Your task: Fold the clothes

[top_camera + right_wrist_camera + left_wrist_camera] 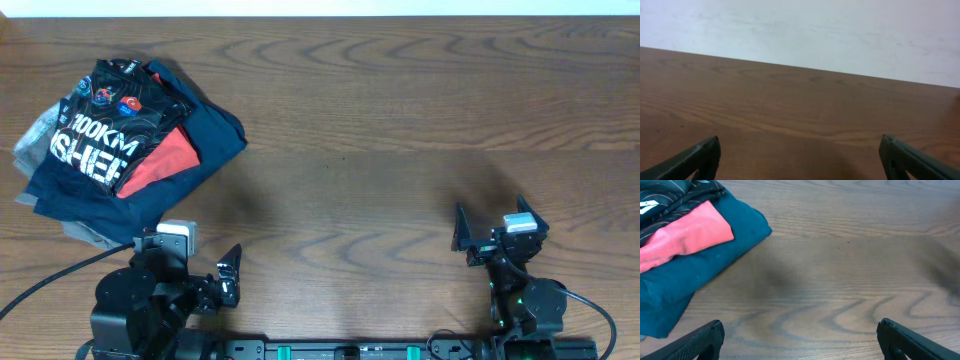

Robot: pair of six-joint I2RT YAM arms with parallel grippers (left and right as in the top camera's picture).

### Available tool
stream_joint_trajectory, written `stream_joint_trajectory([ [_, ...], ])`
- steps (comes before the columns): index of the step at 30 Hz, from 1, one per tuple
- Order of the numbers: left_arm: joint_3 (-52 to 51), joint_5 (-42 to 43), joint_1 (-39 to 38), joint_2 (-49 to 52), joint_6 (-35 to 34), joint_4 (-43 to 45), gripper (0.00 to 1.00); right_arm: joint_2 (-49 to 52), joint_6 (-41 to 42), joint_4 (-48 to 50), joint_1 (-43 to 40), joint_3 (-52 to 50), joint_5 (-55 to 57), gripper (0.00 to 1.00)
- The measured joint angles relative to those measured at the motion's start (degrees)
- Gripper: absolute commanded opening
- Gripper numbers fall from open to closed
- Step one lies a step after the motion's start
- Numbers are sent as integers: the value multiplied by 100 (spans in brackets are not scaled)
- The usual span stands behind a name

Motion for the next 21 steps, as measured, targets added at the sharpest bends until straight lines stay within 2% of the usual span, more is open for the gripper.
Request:
stream_joint_trajectory([
  [5, -120, -160, 170, -138, 2, -52, 98, 0, 0, 0, 0, 0, 0, 99],
  [8, -605, -223, 393, -564, 2, 275, 98, 0, -2, 0, 0, 0, 2, 99],
  [15, -2494, -306, 520, -1744, 2, 1998, 98, 0, -2, 0, 0, 0, 2, 99],
  [21, -4013, -306, 520, -2083, 2, 4380, 98, 0, -2, 0, 2, -2, 2, 99],
])
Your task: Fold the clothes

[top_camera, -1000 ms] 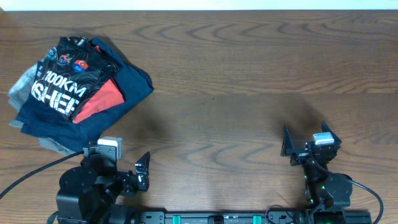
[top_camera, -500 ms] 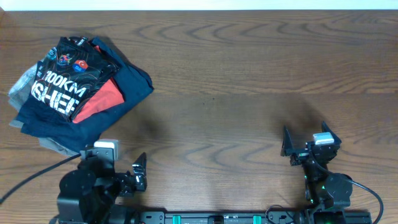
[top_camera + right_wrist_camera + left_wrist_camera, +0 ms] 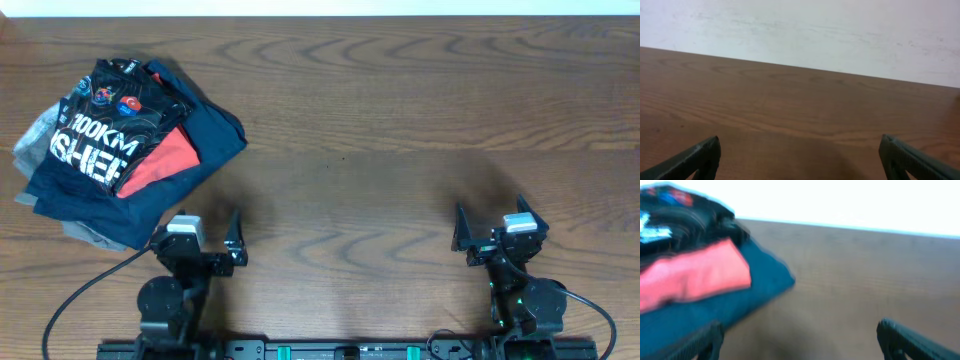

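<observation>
A stack of folded clothes (image 3: 125,150) lies at the table's far left: a black printed shirt on top, a red garment (image 3: 695,277) under it, a dark blue one (image 3: 740,297) below, and grey cloth at the bottom. My left gripper (image 3: 205,245) stands open near the front edge, just right of the stack's lower corner, with nothing between its fingers. My right gripper (image 3: 495,228) stands open at the front right, also empty. The left wrist view is blurred.
The brown wooden table (image 3: 400,120) stretches wide to the right of the stack. A white wall (image 3: 800,30) rises behind its far edge. Black cables (image 3: 70,290) trail from the arm bases at the front.
My left arm has drawn back to its base and levelled out; its camera now looks across the table to the wall instead of down. The right arm and the clothes have not moved.
</observation>
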Robot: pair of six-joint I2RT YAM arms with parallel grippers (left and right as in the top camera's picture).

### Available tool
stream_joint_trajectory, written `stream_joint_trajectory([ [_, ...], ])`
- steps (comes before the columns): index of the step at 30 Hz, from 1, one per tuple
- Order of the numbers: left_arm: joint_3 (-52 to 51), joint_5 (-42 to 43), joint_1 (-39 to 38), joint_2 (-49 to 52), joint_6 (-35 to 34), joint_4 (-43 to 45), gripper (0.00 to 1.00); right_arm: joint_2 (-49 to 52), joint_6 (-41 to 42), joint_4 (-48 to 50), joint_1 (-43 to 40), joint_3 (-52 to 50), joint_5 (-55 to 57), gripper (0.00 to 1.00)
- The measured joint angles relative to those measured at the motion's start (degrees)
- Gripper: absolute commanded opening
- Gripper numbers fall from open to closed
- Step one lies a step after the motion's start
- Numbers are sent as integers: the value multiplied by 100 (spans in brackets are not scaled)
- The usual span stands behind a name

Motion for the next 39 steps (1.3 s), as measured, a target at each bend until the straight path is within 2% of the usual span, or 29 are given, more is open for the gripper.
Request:
stream_joint_trajectory([
  [2, -415, 0, 0, -17, 0, 750, 98, 0, 0, 0, 0, 0, 0, 99],
  [4, -619, -20, 0, -17, -2, 1110, 98, 0, 0, 2, 2, 0, 0, 99],
  [39, -627, -20, 0, -24, -2, 1143, 98, 0, 0, 4, 2, 0, 2, 99],
])
